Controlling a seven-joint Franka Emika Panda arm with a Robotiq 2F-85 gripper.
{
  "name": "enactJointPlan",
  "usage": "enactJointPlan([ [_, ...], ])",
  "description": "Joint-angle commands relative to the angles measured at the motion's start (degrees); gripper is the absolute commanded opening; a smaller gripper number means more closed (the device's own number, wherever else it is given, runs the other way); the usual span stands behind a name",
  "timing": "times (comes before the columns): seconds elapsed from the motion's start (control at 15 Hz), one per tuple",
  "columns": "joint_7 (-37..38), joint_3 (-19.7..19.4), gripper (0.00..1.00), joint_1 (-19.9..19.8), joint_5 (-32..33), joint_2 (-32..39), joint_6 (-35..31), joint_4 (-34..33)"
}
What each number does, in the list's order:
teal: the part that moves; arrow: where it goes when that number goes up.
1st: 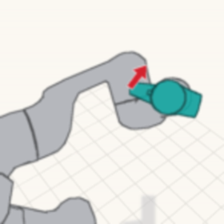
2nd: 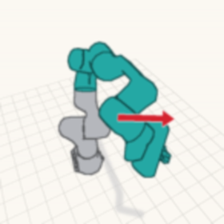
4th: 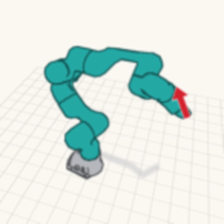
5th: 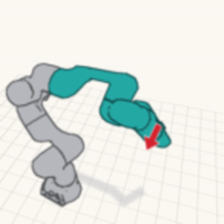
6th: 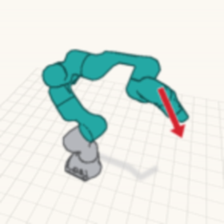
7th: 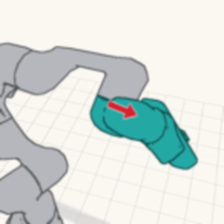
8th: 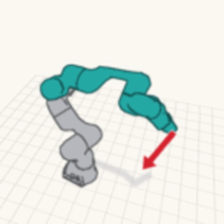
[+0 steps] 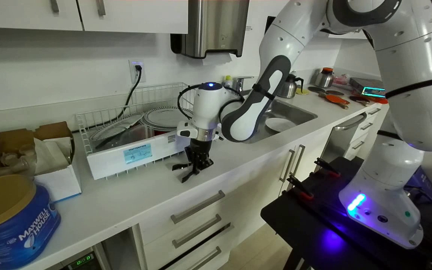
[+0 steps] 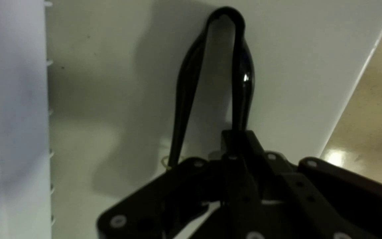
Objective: Move the black tongs to the plate in the dish drainer
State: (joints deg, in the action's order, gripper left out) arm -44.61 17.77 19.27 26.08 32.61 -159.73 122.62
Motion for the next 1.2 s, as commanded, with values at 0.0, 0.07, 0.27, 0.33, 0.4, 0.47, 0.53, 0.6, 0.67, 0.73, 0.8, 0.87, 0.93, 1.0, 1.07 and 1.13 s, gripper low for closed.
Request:
enactJointPlan([
  [0.0,1.20,-0.01,0.02,0.17,-0.45,-0.32,0.60,-0.39],
  [0.07,1.60,0.61,0.02,-0.07,-1.36,-1.25,1.28,0.18],
  [0.27,4.96,1.34,0.02,1.36,-2.01,-6.14,2.88,3.16],
  [0.33,6.11,1.83,0.02,1.90,-1.85,-8.13,3.62,4.36],
  [0.4,7.02,2.34,0.02,2.36,-1.71,-9.94,4.36,5.40],
  [0.47,8.76,2.38,0.02,3.26,-1.14,-12.13,5.01,6.50],
  [0.53,10.28,2.71,0.02,3.82,-0.95,-14.45,6.07,7.59],
  [0.6,12.04,2.86,0.02,4.52,-0.55,-16.76,7.17,8.53],
  [0.67,13.79,2.96,0.02,5.11,0.04,-19.23,8.00,9.46],
  [0.73,17.30,1.97,0.02,6.42,2.12,-21.77,8.50,10.17],
  [0.8,21.88,0.67,0.02,7.53,5.65,-23.93,7.76,10.55],
  [0.87,24.67,0.27,0.02,7.59,8.59,-25.22,7.40,10.23],
  [0.93,27.92,-0.30,0.02,7.71,12.10,-26.30,7.42,9.83],
  [1.0,30.77,-0.57,0.02,7.27,15.62,-27.11,7.60,8.93],
  [1.07,33.14,-1.57,0.02,7.68,18.68,-27.54,7.71,8.11],
  [1.13,34.57,-1.40,0.02,7.63,20.67,-27.90,8.91,7.62],
])
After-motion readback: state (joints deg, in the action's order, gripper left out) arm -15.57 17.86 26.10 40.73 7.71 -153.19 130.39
